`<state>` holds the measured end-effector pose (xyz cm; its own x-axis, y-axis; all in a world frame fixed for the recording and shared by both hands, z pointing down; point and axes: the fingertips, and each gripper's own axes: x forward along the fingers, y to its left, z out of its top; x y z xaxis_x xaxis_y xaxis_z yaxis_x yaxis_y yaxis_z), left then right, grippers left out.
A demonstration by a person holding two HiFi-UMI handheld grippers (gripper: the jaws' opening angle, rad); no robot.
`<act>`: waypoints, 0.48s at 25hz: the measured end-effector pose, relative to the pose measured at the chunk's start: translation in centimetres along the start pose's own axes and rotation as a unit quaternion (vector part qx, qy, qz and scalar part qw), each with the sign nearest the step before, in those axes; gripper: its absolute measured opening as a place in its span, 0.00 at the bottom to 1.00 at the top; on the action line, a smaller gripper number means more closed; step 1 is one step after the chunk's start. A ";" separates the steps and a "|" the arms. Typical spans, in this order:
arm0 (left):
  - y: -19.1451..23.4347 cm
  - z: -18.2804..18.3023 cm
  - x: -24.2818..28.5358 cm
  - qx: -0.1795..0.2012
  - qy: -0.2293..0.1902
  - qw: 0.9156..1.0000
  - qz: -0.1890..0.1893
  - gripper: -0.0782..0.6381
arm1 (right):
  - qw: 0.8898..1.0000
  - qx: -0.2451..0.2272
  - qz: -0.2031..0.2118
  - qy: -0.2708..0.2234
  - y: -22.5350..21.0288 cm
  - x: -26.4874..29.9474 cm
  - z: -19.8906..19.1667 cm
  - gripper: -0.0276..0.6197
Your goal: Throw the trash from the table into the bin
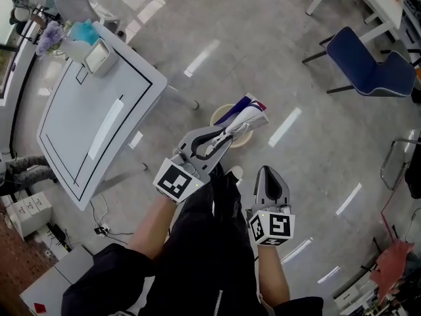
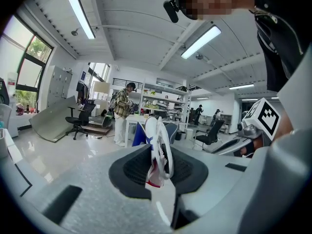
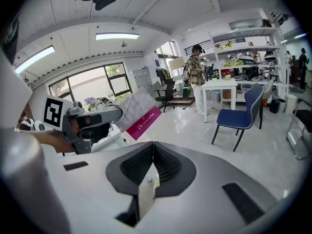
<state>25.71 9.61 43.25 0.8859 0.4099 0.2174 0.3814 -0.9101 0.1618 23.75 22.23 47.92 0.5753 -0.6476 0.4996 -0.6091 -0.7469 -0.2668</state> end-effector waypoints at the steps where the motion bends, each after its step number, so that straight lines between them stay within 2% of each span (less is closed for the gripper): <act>1: 0.2 -0.4 0.2 -0.002 0.004 1.000 0.003 0.21 | 1.000 0.001 -0.001 0.001 0.0 0.2 -0.1 0.06; 12: 3.5 -6.6 2.9 -0.003 0.022 1.000 0.003 0.21 | 1.000 0.018 -0.019 0.001 -0.4 4.8 -0.9 0.06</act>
<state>27.83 7.97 50.82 0.8757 0.4061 0.2614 0.3736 -0.9126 0.1662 26.31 19.53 51.16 0.5960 -0.6185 0.5120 -0.5667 -0.7758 -0.2775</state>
